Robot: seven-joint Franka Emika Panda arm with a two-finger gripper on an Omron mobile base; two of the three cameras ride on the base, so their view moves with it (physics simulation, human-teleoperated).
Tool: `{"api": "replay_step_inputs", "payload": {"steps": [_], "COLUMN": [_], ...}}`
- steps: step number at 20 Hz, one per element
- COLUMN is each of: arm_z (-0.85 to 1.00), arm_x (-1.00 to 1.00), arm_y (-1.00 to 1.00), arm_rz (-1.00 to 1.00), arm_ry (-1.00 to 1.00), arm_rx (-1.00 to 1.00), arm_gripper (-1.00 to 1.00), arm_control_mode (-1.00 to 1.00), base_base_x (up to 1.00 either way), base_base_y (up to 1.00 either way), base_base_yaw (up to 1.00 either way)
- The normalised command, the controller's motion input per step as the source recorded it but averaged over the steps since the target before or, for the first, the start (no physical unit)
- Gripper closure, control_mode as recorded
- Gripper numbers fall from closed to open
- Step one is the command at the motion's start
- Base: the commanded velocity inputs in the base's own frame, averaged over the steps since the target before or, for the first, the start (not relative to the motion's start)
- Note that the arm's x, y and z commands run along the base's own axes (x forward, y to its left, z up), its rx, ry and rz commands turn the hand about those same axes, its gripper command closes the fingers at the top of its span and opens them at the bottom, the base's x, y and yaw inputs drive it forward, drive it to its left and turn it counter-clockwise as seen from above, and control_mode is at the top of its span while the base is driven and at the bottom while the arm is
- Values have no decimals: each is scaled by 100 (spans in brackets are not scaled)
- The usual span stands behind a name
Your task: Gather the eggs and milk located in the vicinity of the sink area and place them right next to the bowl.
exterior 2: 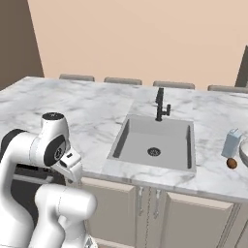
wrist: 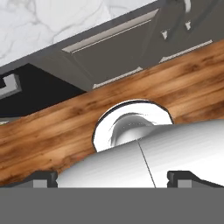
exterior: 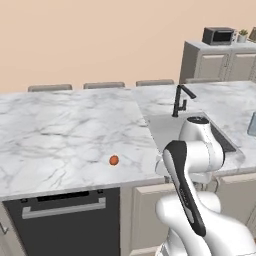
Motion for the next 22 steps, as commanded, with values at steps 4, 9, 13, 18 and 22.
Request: {"api": "replay_step_inputs", "payload": {"steps": [4, 9, 13, 18, 22], "arm_z": [0, 0, 0, 0, 0], "arm_x": [0, 0, 0, 0, 15], "arm_y": [0, 0, 0, 0, 0], "arm_rz": [0, 0, 0, 0, 0], "arm_ry": [0, 0, 0, 0, 0], "arm_rx": [0, 0, 0, 0, 0], "arm_gripper": [-100, -100, -100, -100, -100], "arm_control_mode": [100, 100, 100, 100, -100], "base_base_x": [62, 72, 68, 35, 4], "base_base_y": [23, 13, 9, 6, 0], "base_base_yaw": [9, 10, 9, 5, 0]}}
